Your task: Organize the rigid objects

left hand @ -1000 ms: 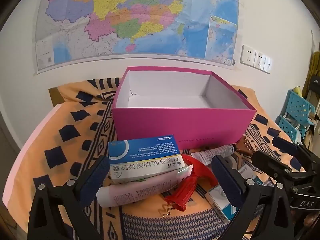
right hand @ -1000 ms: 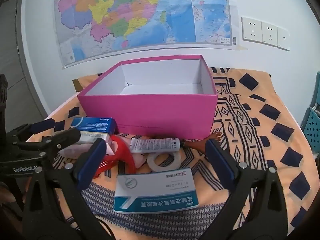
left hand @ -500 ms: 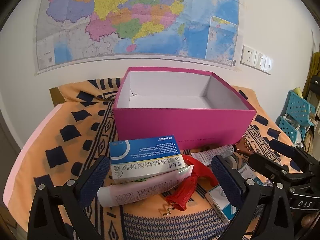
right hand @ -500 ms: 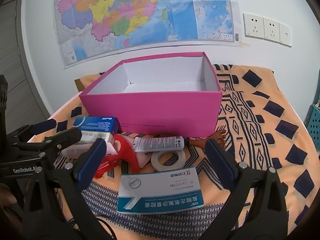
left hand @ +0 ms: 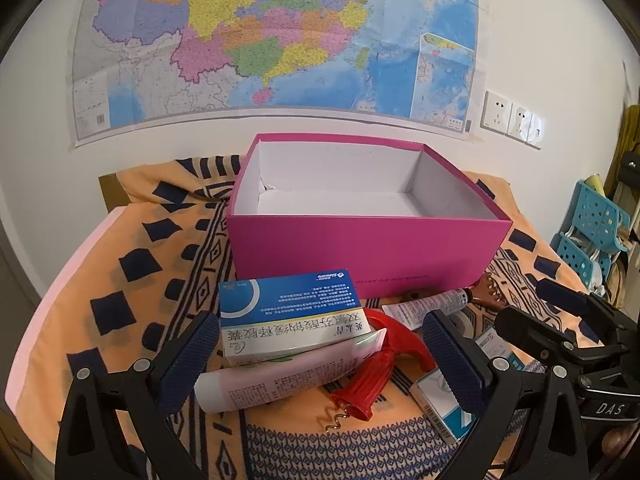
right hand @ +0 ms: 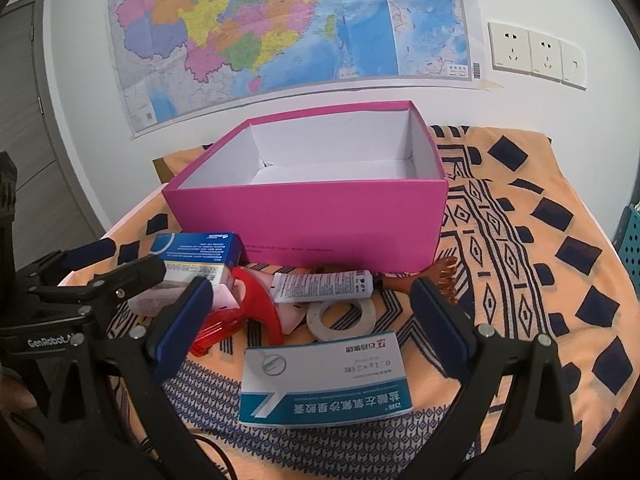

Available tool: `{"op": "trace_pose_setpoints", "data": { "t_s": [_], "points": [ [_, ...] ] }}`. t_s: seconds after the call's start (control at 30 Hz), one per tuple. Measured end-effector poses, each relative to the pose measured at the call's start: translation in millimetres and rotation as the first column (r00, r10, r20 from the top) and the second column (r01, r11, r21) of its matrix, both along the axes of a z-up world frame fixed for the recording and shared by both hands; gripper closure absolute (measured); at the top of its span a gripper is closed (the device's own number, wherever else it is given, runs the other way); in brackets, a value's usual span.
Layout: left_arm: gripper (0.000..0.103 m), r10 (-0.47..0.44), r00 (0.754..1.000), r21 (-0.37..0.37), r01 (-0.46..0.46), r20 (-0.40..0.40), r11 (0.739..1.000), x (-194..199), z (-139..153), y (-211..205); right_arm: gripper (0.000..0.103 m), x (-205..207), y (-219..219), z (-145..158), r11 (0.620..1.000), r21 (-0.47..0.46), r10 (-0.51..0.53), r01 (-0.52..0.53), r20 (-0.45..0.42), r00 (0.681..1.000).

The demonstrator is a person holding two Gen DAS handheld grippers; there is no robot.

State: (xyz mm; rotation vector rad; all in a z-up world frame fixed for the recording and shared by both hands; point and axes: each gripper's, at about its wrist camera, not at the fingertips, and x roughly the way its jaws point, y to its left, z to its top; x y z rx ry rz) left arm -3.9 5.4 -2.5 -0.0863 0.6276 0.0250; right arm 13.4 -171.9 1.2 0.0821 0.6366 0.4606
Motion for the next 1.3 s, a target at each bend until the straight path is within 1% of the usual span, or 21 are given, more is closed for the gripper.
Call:
{"op": "trace_pose_setpoints", "data": {
  "t_s": [0.83,1.0,1.2,1.23,1.3],
  "points": [
    [0.0,-0.002,1.0,-0.001,0.002,-0.004,1.0,2.0,-2.3,4.6,0.004,7.0,7.1,1.7,1.0,0.005,0.029,-0.029,-0.016,0.999],
    [0.0,-0.001,1.0,-0.016,0.001,0.001,1.0,1.8,-2.4,18.4,0.004,11.5,11.9,-1.7,0.999,0.011,0.052,-0.052,-0.039,0.998],
    [0.0,0.024,1.0,-0.011,-0.024,0.005,1.0,0.4,-5.5,43.5,0.004,18.2,24.5,-7.5,0.995,0.022,0.103,-0.102,-0.068,0.992],
    [0.0,0.024,1.0,-0.012,-0.024,0.004,1.0,0.8,-6.4,47.0,0.005,19.5,27.9,-8.5,0.993,0.023,0.116,-0.114,-0.073,0.991],
    [0.001,0.019,1.0,-0.026,-0.019,-0.001,0.999,2.3,-9.4,55.1,0.011,23.7,36.6,-11.7,0.988,0.035,0.156,-0.153,-0.096,0.983]
  ]
}}
